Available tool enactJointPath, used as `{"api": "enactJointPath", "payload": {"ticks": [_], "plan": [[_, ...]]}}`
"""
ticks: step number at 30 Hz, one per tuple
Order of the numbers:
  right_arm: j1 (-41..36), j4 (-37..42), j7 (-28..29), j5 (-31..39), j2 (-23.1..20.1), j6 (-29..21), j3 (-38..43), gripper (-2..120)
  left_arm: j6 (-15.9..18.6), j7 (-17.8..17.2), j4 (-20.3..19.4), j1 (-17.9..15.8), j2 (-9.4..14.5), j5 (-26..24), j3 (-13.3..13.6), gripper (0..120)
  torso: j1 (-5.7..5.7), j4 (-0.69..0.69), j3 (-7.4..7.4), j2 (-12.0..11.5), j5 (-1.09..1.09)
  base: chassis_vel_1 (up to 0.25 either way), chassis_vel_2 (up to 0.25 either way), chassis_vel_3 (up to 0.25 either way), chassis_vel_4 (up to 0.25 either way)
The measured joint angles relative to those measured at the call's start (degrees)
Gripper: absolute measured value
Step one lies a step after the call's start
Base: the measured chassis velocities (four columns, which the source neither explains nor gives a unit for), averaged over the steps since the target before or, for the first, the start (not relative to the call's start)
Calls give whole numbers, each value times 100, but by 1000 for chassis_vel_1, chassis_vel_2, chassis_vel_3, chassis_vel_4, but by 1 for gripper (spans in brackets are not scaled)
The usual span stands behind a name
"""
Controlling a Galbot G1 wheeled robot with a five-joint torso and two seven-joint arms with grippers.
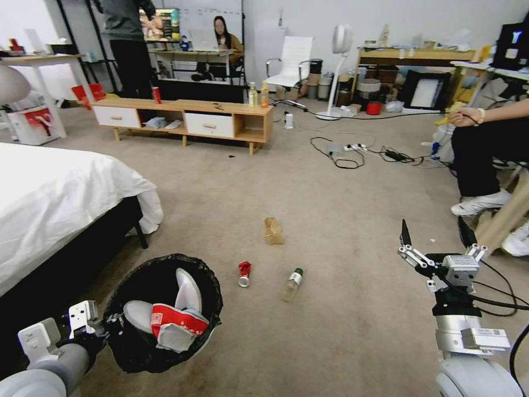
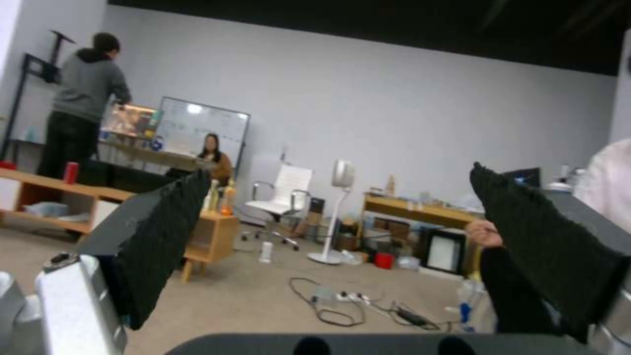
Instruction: Pick up the trash bin and place the garbage on the floor into it.
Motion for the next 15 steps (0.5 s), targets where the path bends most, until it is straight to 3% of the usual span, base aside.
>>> {"api": "enactJointPath", "payload": {"ticks": [15], "plan": [[57, -56, 5, 9, 44, -5, -79, 100, 0, 11, -93, 139, -68, 61, -55, 1, 0, 0, 0, 0, 0, 72, 57, 56, 65]]}}
